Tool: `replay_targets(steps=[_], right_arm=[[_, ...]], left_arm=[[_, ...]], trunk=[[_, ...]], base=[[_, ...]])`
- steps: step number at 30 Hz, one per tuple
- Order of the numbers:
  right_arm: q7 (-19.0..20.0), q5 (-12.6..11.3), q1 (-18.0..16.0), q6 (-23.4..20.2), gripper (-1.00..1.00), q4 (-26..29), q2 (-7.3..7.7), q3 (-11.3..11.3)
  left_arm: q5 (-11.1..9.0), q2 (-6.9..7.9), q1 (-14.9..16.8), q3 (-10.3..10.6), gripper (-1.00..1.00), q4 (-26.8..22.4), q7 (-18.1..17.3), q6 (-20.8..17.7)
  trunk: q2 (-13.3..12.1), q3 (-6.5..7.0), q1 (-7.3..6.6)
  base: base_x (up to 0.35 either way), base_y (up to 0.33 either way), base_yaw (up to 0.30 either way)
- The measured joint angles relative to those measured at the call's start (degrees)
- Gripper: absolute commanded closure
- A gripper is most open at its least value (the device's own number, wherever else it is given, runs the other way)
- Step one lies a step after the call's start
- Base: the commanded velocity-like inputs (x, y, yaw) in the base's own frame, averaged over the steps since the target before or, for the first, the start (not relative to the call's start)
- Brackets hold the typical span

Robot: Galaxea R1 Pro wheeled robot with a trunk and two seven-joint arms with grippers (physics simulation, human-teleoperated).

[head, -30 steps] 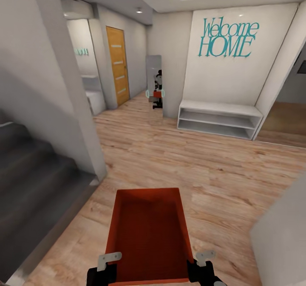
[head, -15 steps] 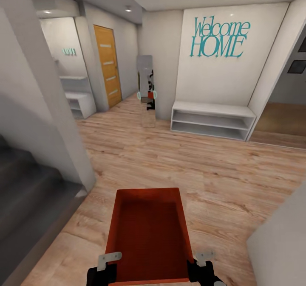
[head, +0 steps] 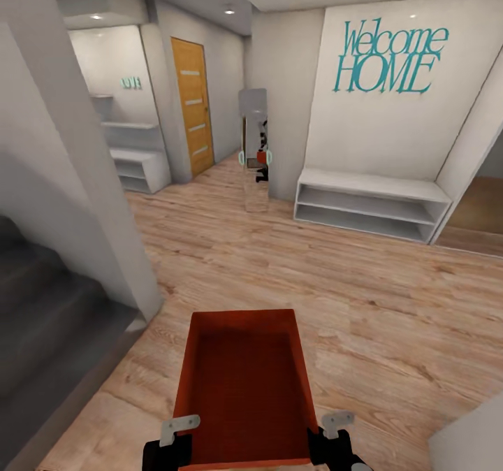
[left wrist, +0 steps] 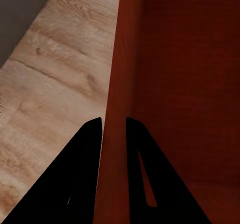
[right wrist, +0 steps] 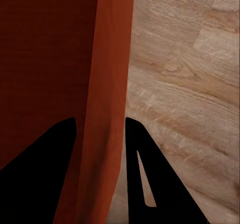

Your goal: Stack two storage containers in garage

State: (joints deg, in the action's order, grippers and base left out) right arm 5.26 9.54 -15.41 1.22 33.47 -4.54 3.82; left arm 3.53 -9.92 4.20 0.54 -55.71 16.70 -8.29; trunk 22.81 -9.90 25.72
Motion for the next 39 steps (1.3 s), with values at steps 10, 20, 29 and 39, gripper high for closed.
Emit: replay_targets(steps=[10,20,29,39], right_arm=[[0.1,0.1,0.0,-0.1,1.0,0.0,0.02,0.1],[0.1,0.1,0.0,0.0,1.0,0.0,0.01,0.1],[0.0,-0.1,0.0,0.1,1.0,0.0,0.02,0.0],[0.0,-0.1,0.0,0.1,1.0,0.0,0.05,0.0]], left_arm=[[0.0,-0.01,0.0,0.0,1.0,0.1,0.0,0.0],[0.0,-0.01,0.0,0.0,1.0,0.0,0.0,0.0],[0.1,-0.01,0.0,0.0,1.0,-0.1,-0.1,0.0],[0.0,-0.01,0.0,0.1,1.0,0.0,0.0,0.1]], trunk=[[0.0,-0.3,0.0],[0.0,-0.3,0.0],[0.0,-0.31,0.0],[0.0,-0.31,0.0]], base=[[0.325,-0.104,0.138],[0.325,-0.108,0.001],[0.325,-0.09,0.0],[0.325,-0.005,0.0]])
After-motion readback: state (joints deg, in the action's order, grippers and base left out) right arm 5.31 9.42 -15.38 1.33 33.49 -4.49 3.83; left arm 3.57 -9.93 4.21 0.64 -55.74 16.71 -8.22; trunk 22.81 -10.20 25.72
